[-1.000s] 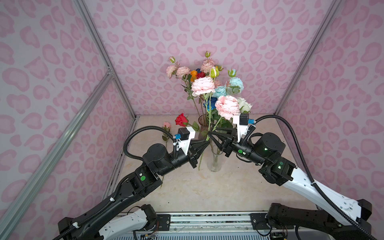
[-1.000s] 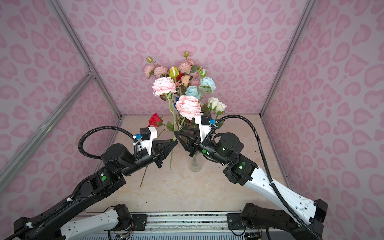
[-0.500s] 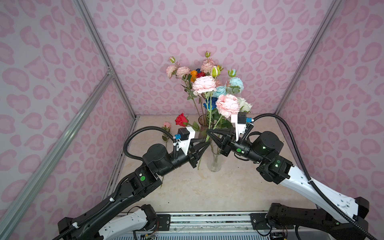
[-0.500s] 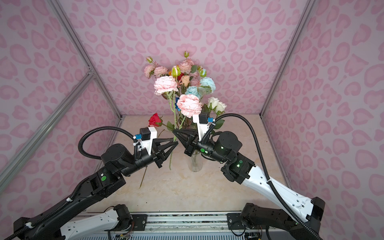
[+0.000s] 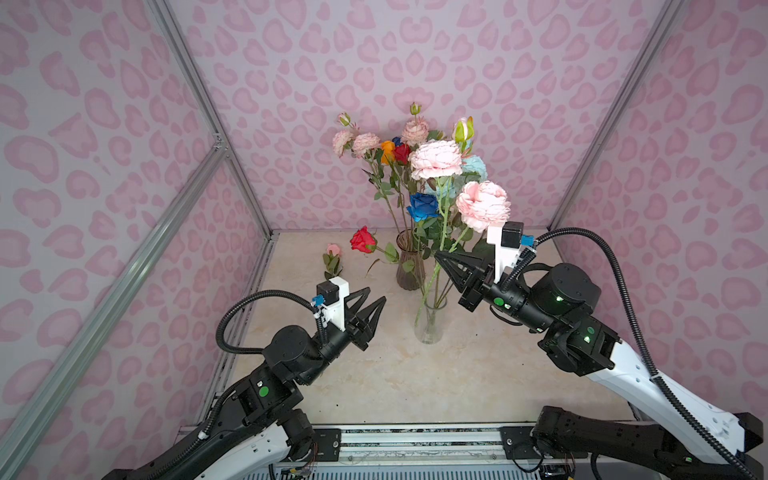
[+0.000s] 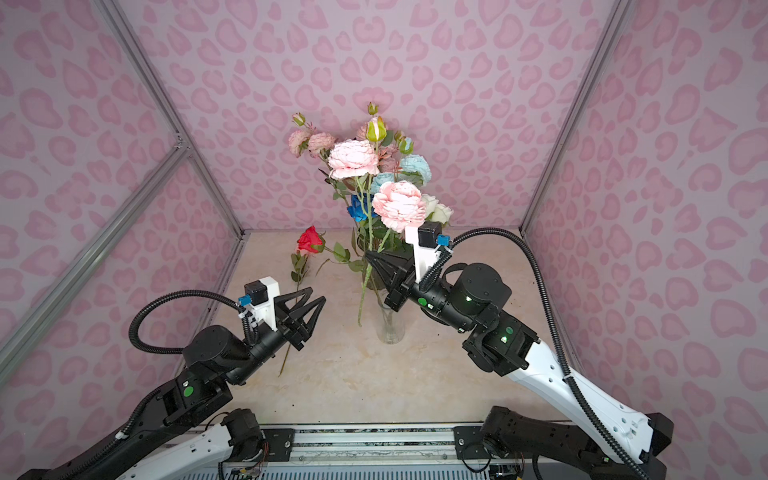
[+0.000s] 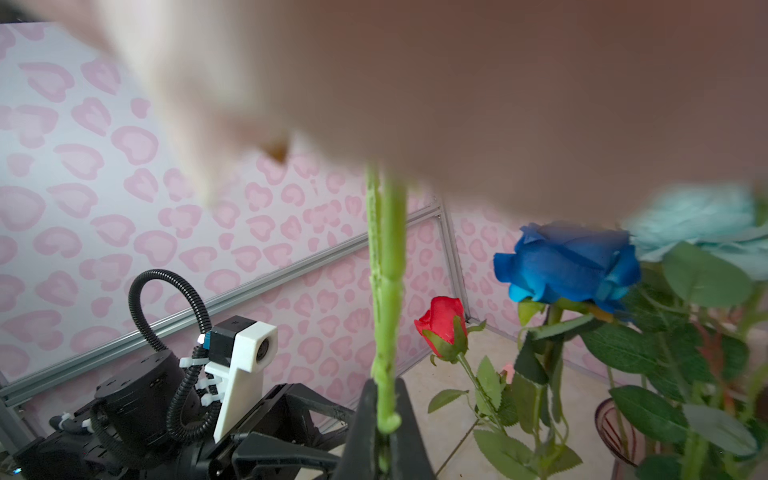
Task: Arrange the flowers into the vase
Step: 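Lift the pink roses with the right gripper while the left gripper releases and withdraws, then lower the pink rose stems into the clear cylinder with the right gripper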
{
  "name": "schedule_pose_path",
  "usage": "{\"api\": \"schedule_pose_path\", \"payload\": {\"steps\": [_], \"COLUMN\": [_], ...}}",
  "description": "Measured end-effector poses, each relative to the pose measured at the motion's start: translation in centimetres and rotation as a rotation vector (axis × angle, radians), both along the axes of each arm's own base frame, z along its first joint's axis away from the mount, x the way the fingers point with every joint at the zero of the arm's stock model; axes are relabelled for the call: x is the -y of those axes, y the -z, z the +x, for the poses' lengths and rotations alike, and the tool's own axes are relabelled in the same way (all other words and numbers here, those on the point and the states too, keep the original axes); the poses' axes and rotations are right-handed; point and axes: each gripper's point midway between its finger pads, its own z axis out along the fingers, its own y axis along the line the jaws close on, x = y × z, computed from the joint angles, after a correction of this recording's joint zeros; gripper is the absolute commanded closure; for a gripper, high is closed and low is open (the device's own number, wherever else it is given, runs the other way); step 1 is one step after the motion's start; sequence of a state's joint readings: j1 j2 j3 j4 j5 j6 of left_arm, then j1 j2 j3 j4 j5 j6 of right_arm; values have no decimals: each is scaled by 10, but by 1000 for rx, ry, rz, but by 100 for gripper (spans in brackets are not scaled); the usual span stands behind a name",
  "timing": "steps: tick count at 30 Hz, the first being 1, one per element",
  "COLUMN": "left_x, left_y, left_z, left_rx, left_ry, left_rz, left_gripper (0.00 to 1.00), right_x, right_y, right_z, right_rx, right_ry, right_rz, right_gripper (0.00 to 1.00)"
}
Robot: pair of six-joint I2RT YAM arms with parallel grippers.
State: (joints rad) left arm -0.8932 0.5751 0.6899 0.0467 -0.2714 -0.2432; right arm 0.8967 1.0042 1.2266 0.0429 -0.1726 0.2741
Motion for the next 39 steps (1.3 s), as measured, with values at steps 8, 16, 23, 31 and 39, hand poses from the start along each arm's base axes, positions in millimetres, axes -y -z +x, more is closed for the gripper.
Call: {"api": "schedule_pose_path", "payload": {"steps": [8, 16, 23, 31, 39], "left_x": [-65, -69, -66, -64, -60], "left_y": [44, 59, 66, 69, 73], "left_z": [12, 19, 22, 23, 25], "left_rx": [-97, -144, -168, -176, -184], "left_ry": [-313, -376, -378, -379, -372], "left_rz": [-85, -95, -84, -76, -62], "left_gripper": [52, 52, 53, 53, 53], "right_x": [37, 33, 32, 38, 42], "right_y": [4, 51, 61, 74, 91], "right_z": [9, 38, 54, 66, 78], "right_rx": [77, 100, 130, 126, 82], "right_ry": [201, 329, 402, 452, 482], "right_rz": [-71, -136, -127, -121, -113], "right_gripper": [100, 100, 100, 100, 100]}}
